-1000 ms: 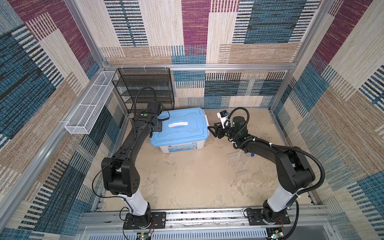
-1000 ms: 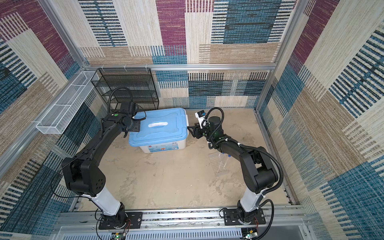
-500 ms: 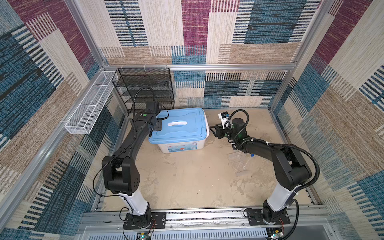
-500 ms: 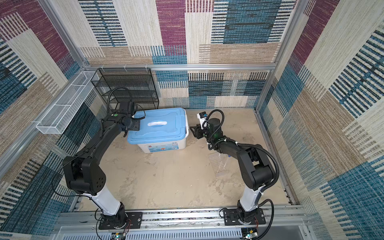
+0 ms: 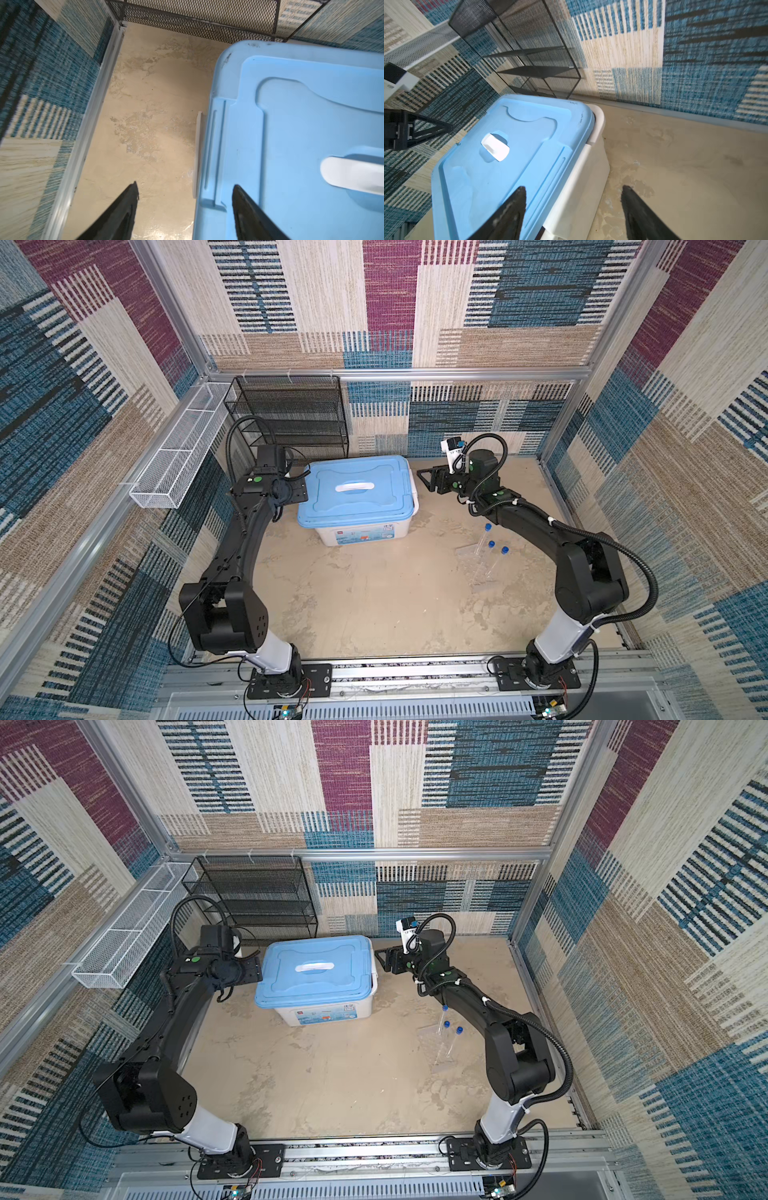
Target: Organize the chemistry lab equipment
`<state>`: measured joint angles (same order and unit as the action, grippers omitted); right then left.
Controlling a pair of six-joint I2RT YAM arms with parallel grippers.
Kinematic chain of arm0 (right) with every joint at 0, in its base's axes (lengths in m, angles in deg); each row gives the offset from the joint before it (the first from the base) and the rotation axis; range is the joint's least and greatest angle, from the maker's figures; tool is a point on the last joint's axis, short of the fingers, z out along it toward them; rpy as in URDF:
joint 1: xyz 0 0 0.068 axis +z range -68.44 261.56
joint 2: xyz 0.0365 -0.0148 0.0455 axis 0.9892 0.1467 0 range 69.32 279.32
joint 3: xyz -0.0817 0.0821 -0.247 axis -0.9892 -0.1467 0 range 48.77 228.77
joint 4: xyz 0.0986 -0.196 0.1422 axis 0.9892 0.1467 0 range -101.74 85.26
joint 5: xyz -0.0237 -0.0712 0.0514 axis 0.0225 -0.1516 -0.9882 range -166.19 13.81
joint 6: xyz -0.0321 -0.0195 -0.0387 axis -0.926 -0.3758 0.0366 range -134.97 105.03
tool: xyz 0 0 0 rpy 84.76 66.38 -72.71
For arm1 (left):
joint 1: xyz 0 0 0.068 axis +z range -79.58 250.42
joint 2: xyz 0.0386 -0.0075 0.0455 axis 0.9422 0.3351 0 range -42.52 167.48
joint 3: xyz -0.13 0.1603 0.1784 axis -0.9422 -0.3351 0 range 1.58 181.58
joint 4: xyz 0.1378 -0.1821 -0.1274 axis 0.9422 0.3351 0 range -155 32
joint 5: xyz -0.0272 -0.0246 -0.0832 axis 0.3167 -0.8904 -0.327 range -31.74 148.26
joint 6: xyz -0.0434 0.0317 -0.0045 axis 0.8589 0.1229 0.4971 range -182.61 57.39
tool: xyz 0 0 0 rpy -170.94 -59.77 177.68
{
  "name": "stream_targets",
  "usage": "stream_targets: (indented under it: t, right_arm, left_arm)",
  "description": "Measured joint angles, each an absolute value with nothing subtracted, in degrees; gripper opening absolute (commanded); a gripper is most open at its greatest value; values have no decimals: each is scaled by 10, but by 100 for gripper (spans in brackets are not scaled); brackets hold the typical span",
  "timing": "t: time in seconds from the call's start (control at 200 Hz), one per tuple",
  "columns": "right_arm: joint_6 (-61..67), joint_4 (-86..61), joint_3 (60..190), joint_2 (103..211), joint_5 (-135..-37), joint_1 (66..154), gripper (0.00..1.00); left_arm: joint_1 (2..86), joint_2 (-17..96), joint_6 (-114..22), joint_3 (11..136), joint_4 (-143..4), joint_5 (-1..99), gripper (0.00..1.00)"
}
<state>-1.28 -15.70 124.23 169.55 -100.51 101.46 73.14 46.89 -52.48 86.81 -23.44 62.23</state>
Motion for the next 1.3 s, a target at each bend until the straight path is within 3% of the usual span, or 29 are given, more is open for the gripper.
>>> stream_targets:
  t: [0.381,0.626,1.032,1.302]
  right_arm:
    - [-14,-63,1284,1735,-969,1028,73]
    - [-11,-59,1289,1749,-971,1032,74]
    - [-11,-51,1316,1772,-967,1040,79]
    - [0,-54,1312,1770,-987,1040,80]
  left_arm:
    - [759,442,-508,804,-268,544,79]
    - [779,445,-506,804,-274,519,90]
    - [809,463,-505,785,-298,449,90]
    - [832,485,-482,780,-326,346,79]
